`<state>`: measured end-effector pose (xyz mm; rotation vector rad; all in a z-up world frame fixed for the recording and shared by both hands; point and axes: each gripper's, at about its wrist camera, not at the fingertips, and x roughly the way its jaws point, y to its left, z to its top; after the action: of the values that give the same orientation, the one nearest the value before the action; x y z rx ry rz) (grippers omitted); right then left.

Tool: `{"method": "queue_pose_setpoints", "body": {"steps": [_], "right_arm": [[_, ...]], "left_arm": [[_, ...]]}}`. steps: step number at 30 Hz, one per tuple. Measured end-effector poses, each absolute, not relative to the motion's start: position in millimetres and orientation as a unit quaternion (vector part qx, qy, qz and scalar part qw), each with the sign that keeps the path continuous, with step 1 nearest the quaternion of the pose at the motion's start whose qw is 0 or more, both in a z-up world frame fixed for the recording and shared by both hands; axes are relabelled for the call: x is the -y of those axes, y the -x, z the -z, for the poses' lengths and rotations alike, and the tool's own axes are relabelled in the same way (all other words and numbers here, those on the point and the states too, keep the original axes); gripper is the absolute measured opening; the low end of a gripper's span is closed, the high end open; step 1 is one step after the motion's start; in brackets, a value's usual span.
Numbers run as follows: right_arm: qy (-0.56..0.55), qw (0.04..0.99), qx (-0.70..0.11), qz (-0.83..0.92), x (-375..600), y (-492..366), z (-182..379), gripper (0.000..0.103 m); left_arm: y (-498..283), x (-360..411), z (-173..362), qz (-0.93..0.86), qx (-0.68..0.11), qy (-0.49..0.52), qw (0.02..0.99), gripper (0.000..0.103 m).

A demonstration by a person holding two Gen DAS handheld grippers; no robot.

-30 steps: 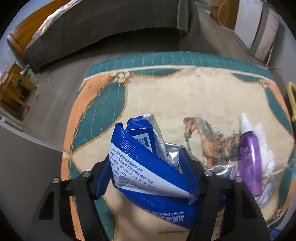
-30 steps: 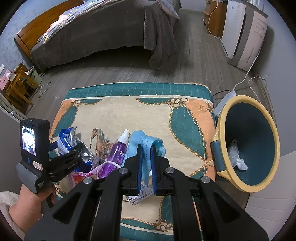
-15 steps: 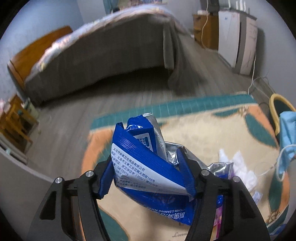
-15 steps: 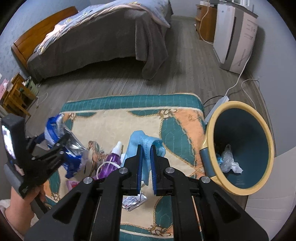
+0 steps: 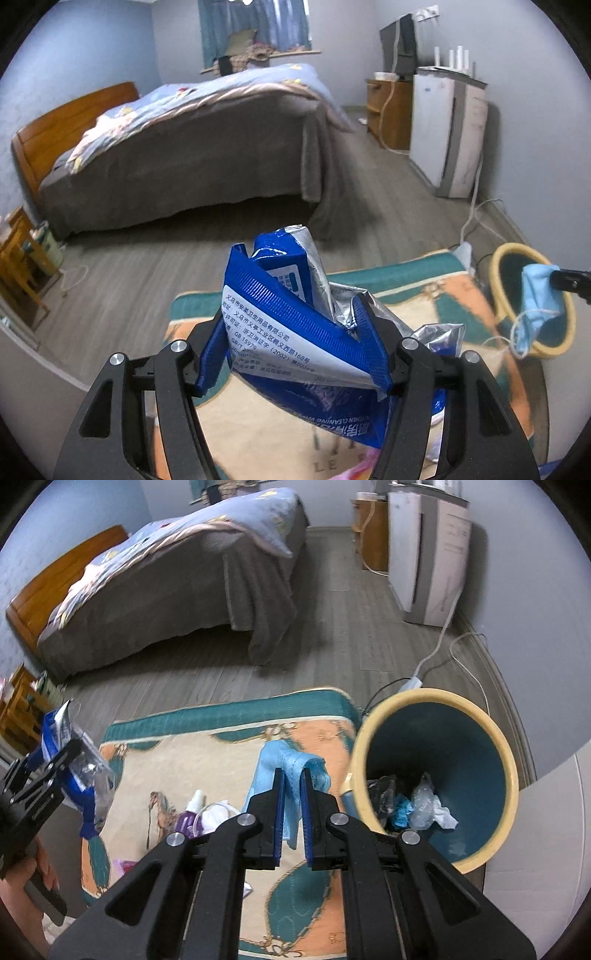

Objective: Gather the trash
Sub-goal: 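Carry the mask toward the bin with the right gripper while the left lifts the wipes packet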

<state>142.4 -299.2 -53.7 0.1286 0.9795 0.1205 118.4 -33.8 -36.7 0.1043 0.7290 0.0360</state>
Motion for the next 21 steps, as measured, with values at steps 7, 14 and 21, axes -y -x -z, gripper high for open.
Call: {"method": "queue_pose_setpoints", "body": {"steps": [7,14,21], "right_arm": [[-0.083,0.884,-0.46,-0.026,340.1,-142.8,51.6,0.008],[-0.088,0.886,-0.455,0.004,374.2,-141.2,53.5,0.008],[-0.099,0.886,-0.452,0.03,409.6,-138.6,56.6,0.008]], "left_arm": [[-113.5,75.3,30.1,0.034,-0.351,-0.06,0.934,0.065],[-105.9,120.5,30.0,0.082,-0.348,-0.078,0.931,0.065],[-101.5,155.7,30.1,0.119,-0.348,-0.087,0.926,0.065]]}}
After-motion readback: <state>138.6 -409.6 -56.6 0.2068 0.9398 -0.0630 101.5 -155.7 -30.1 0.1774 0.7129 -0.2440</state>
